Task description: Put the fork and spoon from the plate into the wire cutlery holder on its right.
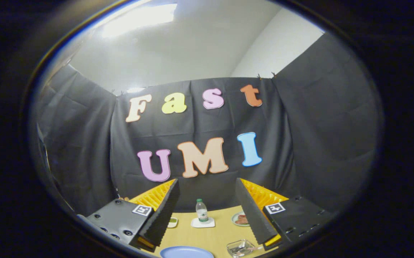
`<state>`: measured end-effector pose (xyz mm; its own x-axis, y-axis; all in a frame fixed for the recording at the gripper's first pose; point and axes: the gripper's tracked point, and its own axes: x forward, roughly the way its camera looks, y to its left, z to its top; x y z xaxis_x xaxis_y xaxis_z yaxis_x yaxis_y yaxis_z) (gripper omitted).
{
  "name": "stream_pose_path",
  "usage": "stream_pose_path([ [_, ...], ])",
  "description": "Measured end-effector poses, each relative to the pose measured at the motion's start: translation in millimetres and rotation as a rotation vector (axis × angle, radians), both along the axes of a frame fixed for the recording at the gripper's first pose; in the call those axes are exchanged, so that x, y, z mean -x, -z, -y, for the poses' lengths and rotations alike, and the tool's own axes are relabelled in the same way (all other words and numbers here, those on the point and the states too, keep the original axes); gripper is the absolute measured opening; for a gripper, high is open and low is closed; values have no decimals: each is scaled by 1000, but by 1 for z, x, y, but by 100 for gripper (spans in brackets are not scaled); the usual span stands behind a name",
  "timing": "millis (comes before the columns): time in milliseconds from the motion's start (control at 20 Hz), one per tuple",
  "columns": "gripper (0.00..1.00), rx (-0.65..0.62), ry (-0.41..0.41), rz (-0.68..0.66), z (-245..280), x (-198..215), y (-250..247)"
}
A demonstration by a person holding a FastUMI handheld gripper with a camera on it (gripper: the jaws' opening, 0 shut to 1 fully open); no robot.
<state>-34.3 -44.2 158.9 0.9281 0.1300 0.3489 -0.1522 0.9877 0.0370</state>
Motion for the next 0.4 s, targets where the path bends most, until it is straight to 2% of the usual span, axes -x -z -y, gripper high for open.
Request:
stream_pose_path([
  [400,98,35,55,-32,-16,24,29],
])
